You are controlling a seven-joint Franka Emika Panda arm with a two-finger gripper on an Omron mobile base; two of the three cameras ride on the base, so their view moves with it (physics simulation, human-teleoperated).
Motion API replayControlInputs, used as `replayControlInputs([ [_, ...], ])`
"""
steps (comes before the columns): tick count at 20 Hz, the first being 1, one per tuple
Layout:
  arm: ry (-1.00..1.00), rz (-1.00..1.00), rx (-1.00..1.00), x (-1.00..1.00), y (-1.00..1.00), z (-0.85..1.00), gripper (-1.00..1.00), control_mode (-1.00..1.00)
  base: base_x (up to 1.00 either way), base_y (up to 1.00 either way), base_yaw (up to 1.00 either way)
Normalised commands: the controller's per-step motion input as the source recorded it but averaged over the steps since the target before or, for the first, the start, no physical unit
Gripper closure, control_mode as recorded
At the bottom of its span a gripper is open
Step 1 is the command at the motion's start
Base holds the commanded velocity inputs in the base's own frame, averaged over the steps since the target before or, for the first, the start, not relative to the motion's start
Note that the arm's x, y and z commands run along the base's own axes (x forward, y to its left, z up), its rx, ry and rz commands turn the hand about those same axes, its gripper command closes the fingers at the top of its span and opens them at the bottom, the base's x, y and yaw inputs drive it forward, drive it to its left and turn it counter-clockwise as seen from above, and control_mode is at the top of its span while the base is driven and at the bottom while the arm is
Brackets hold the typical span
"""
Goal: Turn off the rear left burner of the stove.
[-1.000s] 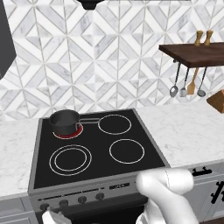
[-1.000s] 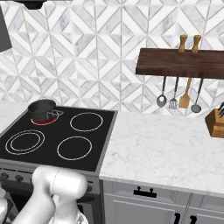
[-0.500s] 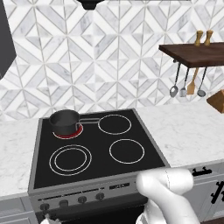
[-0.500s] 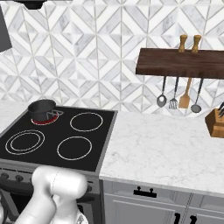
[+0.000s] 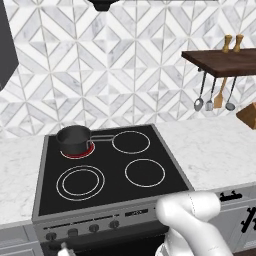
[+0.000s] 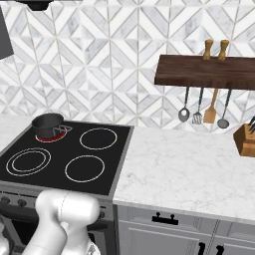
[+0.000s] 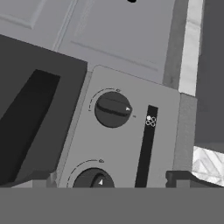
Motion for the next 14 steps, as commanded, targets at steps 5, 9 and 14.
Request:
replayControlInputs([
  [5,0.0,0.0,0.17,0.25,-0.19,0.16,-1.0,-1.0,0.0,0.0,0.0],
  [9,0.0,0.0,0.16,0.28,-0.05,0.15,-1.0,-1.0,0.0,0.0,0.0],
  [14,0.0,0.0,0.14,0.27,-0.01,0.02,-1.0,-1.0,0.0,0.0,0.0],
])
